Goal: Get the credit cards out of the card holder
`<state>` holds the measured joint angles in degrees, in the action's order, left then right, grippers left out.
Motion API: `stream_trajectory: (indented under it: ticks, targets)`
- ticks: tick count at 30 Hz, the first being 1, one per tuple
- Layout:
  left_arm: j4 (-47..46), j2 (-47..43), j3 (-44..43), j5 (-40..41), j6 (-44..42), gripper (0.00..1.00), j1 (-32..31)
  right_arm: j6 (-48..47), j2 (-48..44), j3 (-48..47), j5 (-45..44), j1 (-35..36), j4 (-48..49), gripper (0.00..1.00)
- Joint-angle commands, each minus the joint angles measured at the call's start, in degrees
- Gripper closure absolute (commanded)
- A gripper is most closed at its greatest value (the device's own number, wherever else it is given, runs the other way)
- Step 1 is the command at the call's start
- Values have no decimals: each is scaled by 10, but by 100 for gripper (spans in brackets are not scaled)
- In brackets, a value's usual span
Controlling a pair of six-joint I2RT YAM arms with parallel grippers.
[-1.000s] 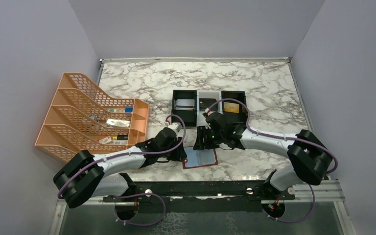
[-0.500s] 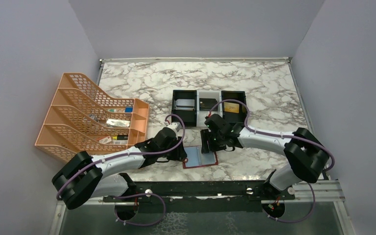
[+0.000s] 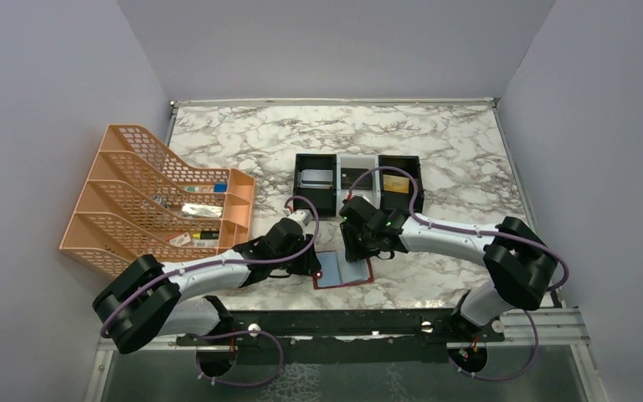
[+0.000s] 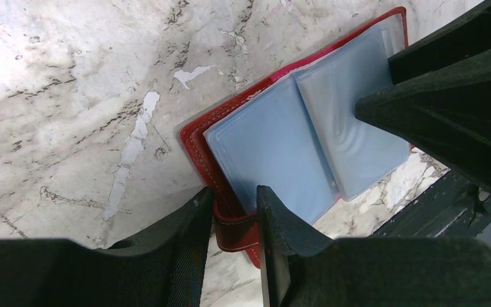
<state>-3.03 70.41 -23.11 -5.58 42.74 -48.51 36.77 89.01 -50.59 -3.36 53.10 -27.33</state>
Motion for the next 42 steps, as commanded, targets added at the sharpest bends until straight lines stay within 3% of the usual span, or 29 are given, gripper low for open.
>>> stream_trajectory:
  ticks: [1,6,14,22,35,42]
  targets:
    - [-25,14,-7,-18,5,66,-8,17,-24,-20,3,16,7,64]
    - [-27,12,-7,-17,8,66,-9,19,-39,-21,61,16,33,64]
    - [-27,10,-7,-13,11,67,-11,26,-50,-21,69,17,37,61]
    - [-23,-7,-4,-5,15,66,-12,34,-41,-5,131,17,97,58]
    - [-4,-28,-1,7,16,66,-12,46,-28,6,130,17,119,58]
    - [6,-28,-5,6,13,66,-12,49,-42,20,80,17,104,58]
